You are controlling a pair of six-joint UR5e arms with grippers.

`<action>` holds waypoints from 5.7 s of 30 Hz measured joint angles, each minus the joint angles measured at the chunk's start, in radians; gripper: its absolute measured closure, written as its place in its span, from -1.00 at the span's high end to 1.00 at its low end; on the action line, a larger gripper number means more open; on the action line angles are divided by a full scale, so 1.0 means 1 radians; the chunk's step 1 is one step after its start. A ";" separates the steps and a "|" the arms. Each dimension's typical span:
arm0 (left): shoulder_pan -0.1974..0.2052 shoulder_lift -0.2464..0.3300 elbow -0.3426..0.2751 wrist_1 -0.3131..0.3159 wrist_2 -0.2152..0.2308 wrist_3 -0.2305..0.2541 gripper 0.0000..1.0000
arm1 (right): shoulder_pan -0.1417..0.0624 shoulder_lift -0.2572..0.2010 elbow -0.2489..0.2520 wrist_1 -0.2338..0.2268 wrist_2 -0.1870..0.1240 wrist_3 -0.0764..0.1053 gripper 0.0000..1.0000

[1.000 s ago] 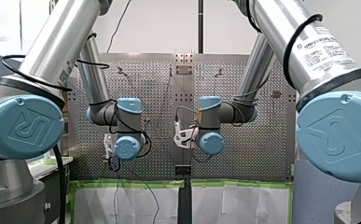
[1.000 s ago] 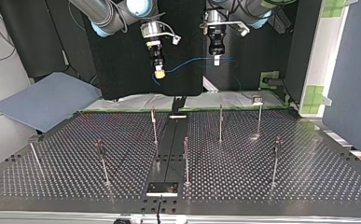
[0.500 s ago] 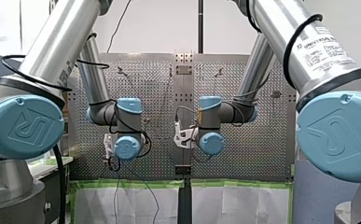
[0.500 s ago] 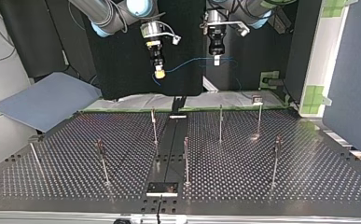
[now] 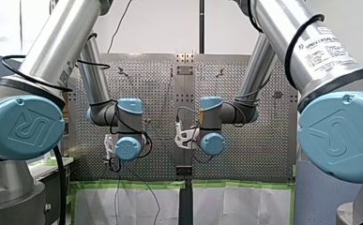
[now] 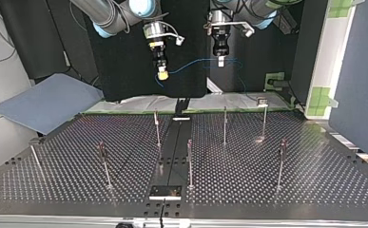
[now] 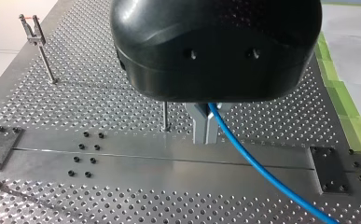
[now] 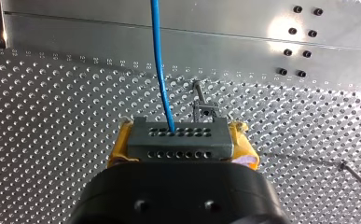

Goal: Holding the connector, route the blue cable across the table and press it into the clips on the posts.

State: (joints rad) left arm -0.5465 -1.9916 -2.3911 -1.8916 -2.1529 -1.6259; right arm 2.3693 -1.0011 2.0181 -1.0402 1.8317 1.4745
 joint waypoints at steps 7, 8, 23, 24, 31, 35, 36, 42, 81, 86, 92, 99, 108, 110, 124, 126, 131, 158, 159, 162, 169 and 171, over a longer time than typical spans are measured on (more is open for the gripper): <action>0.000 0.000 0.000 0.000 0.000 0.000 -1.00 | 0.000 0.000 0.000 0.000 0.000 0.000 -1.00; 0.000 0.000 0.000 0.000 0.000 0.000 -1.00 | 0.000 0.000 0.000 0.000 0.000 0.000 -1.00; 0.003 0.000 0.000 0.000 0.000 0.000 -1.00 | 0.000 0.000 0.001 0.000 0.000 0.000 -1.00; 0.003 0.000 0.000 0.000 0.000 0.000 -1.00 | 0.000 0.000 0.001 0.000 0.000 0.000 -1.00; 0.003 0.000 0.000 0.000 0.000 0.000 -1.00 | 0.000 0.000 0.001 0.000 0.000 0.000 -1.00; 0.003 0.000 0.000 0.000 0.000 0.000 -1.00 | 0.000 0.000 0.001 0.000 0.000 0.000 -1.00; 0.003 0.000 0.000 0.000 0.000 0.000 -1.00 | 0.000 0.000 0.001 0.001 0.000 -0.001 -1.00; 0.025 -0.014 -0.022 0.022 0.022 -0.020 -1.00 | 0.033 0.033 -0.022 0.033 0.003 -0.028 -1.00; 0.049 0.011 0.040 -0.093 0.025 -0.008 -1.00 | 0.093 0.084 -0.164 0.268 -0.101 0.088 -1.00; 0.046 0.049 0.080 -0.133 0.031 -0.035 -1.00 | 0.091 0.041 -0.188 0.291 -0.121 0.098 -1.00; 0.057 0.102 0.134 -0.187 0.003 -0.048 -1.00 | 0.089 -0.011 -0.218 0.337 -0.124 0.108 -1.00; 0.077 0.165 0.178 -0.250 -0.053 -0.056 -1.00 | 0.083 -0.077 -0.239 0.393 -0.145 0.158 -1.00; 0.091 0.245 0.182 -0.330 -0.086 -0.092 -1.00 | 0.079 -0.145 -0.291 0.453 -0.190 0.171 -1.00; 0.091 0.261 0.183 -0.346 -0.086 -0.105 -1.00 | 0.078 -0.152 -0.308 0.470 -0.197 0.171 -1.00; 0.129 0.391 0.255 -0.476 -0.139 -0.160 -1.00 | 0.078 -0.095 -0.439 0.566 -0.230 0.176 -1.00; 0.136 0.411 0.259 -0.496 -0.145 -0.144 -1.00 | 0.078 -0.085 -0.457 0.571 -0.238 0.178 -1.00; 0.152 0.453 0.263 -0.538 -0.172 -0.114 -1.00 | 0.078 -0.077 -0.497 0.589 -0.261 0.194 -1.00; 0.276 0.597 0.299 -0.753 -0.079 -0.066 -1.00 | 0.086 -0.075 -0.725 0.747 -0.316 0.219 -1.00; 0.286 0.594 0.300 -0.763 -0.068 -0.065 -1.00 | 0.086 -0.075 -0.733 0.750 -0.317 0.222 -1.00; 0.302 0.584 0.304 -0.778 -0.045 -0.061 -1.00 | 0.087 -0.074 -0.755 0.759 -0.323 0.227 -1.00; 0.323 0.566 0.334 -0.806 0.010 -0.079 -1.00 | 0.087 -0.072 -0.803 0.764 -0.331 0.237 -1.00; 0.326 0.560 0.338 -0.815 0.026 -0.077 -1.00 | 0.087 -0.069 -0.814 0.764 -0.336 0.246 -1.00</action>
State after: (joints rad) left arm -0.2202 -1.4314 -2.0529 -2.7066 -2.1265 -1.7033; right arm 2.4565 -1.0702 1.2041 -0.2763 1.4962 1.7207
